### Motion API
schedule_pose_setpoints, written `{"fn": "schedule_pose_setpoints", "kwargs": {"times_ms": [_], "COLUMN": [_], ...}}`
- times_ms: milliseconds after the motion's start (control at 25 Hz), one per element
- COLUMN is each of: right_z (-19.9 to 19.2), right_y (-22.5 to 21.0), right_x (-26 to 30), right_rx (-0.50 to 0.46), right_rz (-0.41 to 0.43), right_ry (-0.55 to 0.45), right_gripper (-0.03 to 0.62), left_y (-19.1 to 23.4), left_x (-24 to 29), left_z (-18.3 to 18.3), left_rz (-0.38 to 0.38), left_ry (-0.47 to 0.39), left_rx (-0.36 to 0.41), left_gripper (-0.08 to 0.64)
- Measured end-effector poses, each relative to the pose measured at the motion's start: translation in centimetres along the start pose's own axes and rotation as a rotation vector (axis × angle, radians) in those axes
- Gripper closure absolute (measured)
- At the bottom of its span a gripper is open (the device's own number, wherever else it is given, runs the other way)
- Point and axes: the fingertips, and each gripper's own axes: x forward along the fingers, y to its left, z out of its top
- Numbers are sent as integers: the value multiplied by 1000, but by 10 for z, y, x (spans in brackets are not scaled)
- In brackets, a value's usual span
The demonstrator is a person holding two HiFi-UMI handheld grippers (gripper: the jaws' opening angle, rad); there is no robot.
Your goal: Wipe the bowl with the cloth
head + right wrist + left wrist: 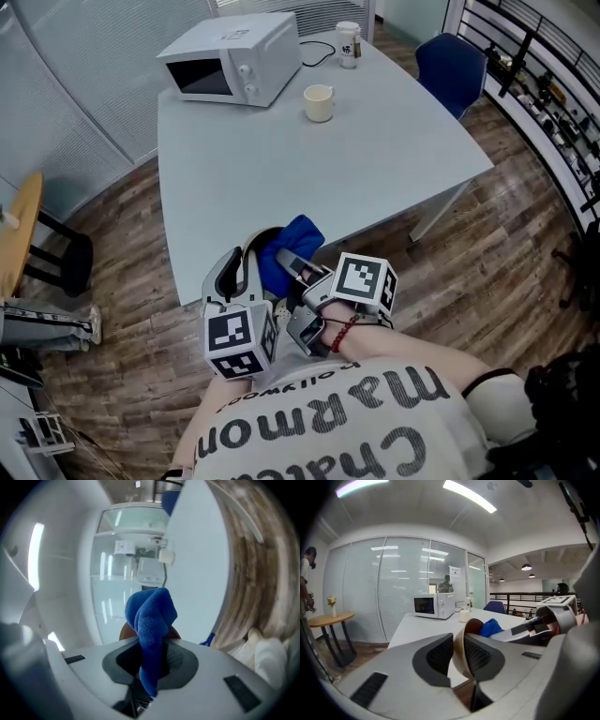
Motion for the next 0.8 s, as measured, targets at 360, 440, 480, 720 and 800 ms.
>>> {"fn": "schedule_pose_setpoints", "kwargs": {"times_ms": [360, 440, 480, 720, 800], "right_z": [-26, -30, -31, -35, -35], "right_y": [51, 52, 51, 35, 33], "right_x": [7, 9, 10, 13, 15], "right_rx": [-313, -336, -350, -530, -613], "right_rz": [143, 142, 135, 14, -19], "right_ry": [215, 223, 222, 184, 172], "right_gripper": [528, 528, 528, 528, 528], "left_y": [0, 4, 6, 6, 9], "left_x": [-13, -16, -17, -24, -27], "left_z": [10, 8, 6, -2, -1], "left_rz": [-101, -95, -92, -93, -91], "left_ry": [-27, -29, -26, -17, -17], "left_rx": [-146, -154, -158, -142, -133], "left_gripper": [503, 503, 503, 502, 500]}}
